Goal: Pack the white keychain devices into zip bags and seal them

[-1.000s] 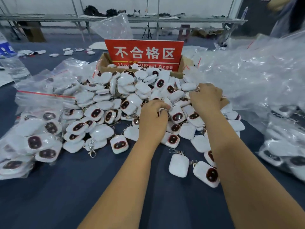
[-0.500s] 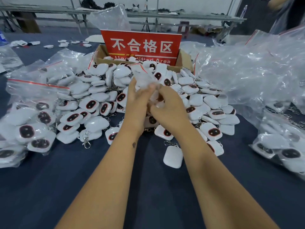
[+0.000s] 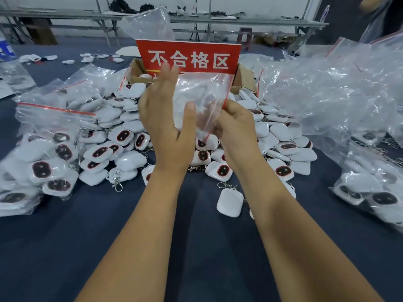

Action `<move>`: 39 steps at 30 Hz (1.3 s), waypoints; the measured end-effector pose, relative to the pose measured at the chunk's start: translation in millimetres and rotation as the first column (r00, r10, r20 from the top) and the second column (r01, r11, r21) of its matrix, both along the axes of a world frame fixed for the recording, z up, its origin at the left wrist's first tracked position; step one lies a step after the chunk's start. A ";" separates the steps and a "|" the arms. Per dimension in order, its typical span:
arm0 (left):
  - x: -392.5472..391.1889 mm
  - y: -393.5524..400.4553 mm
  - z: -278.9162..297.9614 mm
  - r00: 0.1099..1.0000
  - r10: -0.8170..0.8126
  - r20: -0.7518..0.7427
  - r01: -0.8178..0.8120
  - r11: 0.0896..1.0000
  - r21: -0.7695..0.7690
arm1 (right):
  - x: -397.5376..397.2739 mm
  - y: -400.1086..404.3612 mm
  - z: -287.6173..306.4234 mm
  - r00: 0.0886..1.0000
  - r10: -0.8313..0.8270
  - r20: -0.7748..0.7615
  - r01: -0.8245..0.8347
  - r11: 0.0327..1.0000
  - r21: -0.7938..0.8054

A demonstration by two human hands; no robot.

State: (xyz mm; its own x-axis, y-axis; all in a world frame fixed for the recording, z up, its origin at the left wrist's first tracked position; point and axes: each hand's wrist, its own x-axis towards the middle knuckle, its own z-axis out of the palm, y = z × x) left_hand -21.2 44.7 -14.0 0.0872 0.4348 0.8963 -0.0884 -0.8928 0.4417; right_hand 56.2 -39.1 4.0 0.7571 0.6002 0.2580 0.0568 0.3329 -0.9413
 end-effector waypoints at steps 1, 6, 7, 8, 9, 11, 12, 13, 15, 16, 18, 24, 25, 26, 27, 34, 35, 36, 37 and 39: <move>0.1 0.3 -0.7 0.997 0.074 -0.009 -0.074 0.996 0.050 | -0.3 0.5 0.2 0.995 0.045 -0.088 -0.042 0.998 0.042; -0.3 4.8 -7.8 0.973 -0.232 0.009 0.202 0.823 -0.531 | 7.3 -0.7 -8.7 0.969 0.005 -0.248 -0.007 1.000 -0.010; -1.5 6.8 -6.9 0.931 -0.356 0.083 0.324 0.700 -0.637 | 9.2 -1.6 -10.3 0.970 0.016 -0.243 -0.024 0.999 -0.030; -1.8 9.8 -5.3 0.894 -0.432 0.115 0.384 0.610 -0.693 | 10.4 -2.2 -11.3 0.975 0.028 -0.221 -0.040 0.998 -0.050; -1.3 12.8 -4.5 0.868 -0.480 0.126 0.412 0.555 -0.723 | 11.5 -2.7 -11.9 0.982 0.032 -0.185 -0.046 0.996 -0.070; -0.3 16.0 -3.1 0.798 -0.542 0.264 0.529 0.420 -0.737 | 13.9 -2.7 -13.7 0.994 0.014 -0.107 -0.029 0.991 -0.133; -0.3 17.0 -1.5 0.747 -0.546 0.379 0.603 0.315 -0.733 | 14.9 -2.2 -14.9 0.997 0.001 -0.073 -0.014 0.983 -0.181; 0.3 19.2 -0.8 0.697 -0.527 0.487 0.665 0.220 -0.714 | 16.4 -1.6 -16.0 0.999 -0.011 -0.051 -0.002 0.972 -0.235; -0.3 23.5 -0.2 0.683 -0.418 0.599 0.706 0.167 -0.689 | 19.2 -1.2 -17.3 0.997 -0.033 -0.066 0.010 0.947 -0.321; -0.8 26.5 -1.1 0.726 -0.350 0.592 0.677 0.205 -0.707 | 20.5 -1.5 -16.7 0.994 -0.050 -0.095 0.016 0.942 -0.334; -1.1 31.2 -2.6 0.846 -0.192 0.498 0.533 0.340 -0.775 | 22.1 -1.6 -15.2 0.985 -0.087 -0.151 0.038 0.953 -0.301; -3.4 26.3 -3.8 0.977 0.204 0.056 -0.127 0.778 -0.615 | 17.4 2.5 -16.2 0.967 -0.195 -0.164 0.149 0.955 -0.257; -4.8 23.8 -3.9 0.972 0.233 0.022 -0.184 0.821 -0.541 | 17.6 3.7 -16.1 0.964 -0.199 -0.179 0.153 0.958 -0.242; -5.3 21.8 -4.8 0.978 0.206 0.000 -0.182 0.861 -0.476 | 17.6 4.5 -16.3 0.964 -0.194 -0.184 0.149 0.961 -0.233; -5.0 18.1 -5.6 0.994 0.106 -0.015 -0.102 0.889 -0.446 | 17.8 5.8 -17.3 0.967 -0.185 -0.174 0.141 0.961 -0.237; 8.8 -11.1 -13.4 0.811 -0.541 -0.225 0.329 0.738 -0.589 | 0.8 8.4 -25.9 0.985 -0.014 0.171 0.064 0.955 -0.290; 8.4 -9.5 -13.2 0.848 -0.482 -0.220 0.285 0.765 -0.578 | 0.0 9.4 -27.5 0.976 -0.019 0.219 0.086 0.950 -0.301; 8.4 -6.3 -13.1 0.884 -0.403 -0.237 0.217 0.803 -0.556 | -0.2 9.9 -28.0 0.965 -0.039 0.260 0.121 0.944 -0.307; 8.7 -2.2 -14.1 0.907 -0.324 -0.271 0.146 0.843 -0.518 | 1.0 10.5 -27.9 0.955 -0.079 0.286 0.168 0.937 -0.305; 8.2 4.2 -16.1 0.916 -0.238 -0.322 0.071 0.888 -0.453 | 5.3 10.1 -25.9 0.944 -0.194 0.267 0.265 0.928 -0.262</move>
State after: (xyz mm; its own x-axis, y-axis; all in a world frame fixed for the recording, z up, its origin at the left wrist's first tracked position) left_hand -13.0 49.0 -30.1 0.4645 0.7172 0.5196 0.0294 -0.5989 0.8003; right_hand 61.5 -29.1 -21.9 0.8229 0.4923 0.2837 0.3270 -0.0019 -0.9450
